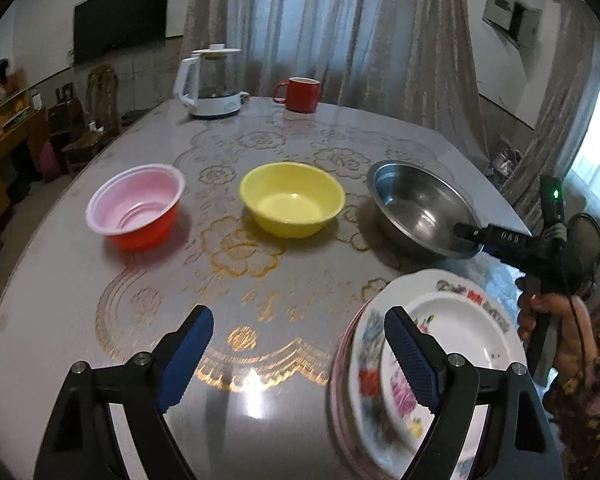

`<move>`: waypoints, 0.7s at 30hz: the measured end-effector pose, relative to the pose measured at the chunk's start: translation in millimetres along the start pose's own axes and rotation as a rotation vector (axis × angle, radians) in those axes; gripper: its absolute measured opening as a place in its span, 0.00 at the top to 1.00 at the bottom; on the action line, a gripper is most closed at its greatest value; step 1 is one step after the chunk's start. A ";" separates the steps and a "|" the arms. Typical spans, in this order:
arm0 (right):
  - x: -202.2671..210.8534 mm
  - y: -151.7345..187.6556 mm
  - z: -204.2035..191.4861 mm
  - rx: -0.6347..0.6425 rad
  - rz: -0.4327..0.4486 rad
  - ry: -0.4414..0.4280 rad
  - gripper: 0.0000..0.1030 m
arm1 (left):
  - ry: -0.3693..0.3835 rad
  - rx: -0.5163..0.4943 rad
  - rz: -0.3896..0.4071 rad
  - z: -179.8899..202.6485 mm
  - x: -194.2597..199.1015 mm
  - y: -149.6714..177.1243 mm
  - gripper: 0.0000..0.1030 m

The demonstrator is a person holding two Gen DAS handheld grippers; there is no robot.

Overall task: Organize plates and bowls
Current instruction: 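Close both grippers on the steel basin rim and lift it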

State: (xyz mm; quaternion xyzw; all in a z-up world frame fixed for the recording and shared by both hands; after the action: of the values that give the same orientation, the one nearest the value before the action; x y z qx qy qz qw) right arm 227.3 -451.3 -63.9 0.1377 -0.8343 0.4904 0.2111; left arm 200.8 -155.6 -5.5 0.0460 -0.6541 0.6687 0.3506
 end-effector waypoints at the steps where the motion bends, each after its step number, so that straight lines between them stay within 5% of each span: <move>1: 0.0 1.3 -0.9 0.010 0.002 -0.002 0.70 | 0.011 -0.007 -0.002 3.5 -4.5 -3.6 0.14; 11: -5.1 11.7 12.3 -0.060 0.003 -0.041 0.80 | 0.124 -0.019 -0.032 46.1 -73.8 -42.1 0.15; 17: -4.5 12.2 16.9 -0.102 0.005 -0.070 0.81 | 0.104 -0.078 -0.050 74.8 -114.7 -53.2 0.16; 21: -3.7 12.9 14.3 -0.070 0.005 -0.039 0.82 | 0.098 -0.144 -0.076 89.4 -131.6 -52.9 0.39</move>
State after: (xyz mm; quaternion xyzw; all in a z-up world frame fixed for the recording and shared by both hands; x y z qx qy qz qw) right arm 221.9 -457.5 -81.6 0.1376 -0.8552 0.4586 0.1984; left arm 292.0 -295.8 -16.8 0.0127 -0.6803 0.6077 0.4094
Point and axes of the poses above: each gripper's, at about its wrist camera, not at the fingertips, and x roughly against the way its jaws point, z to its right, y to its underside, the point moved 4 cm from there along -x, roughly the way its jaws point, and after that the axes turned 15 degrees about z, right-handed, at the moved point
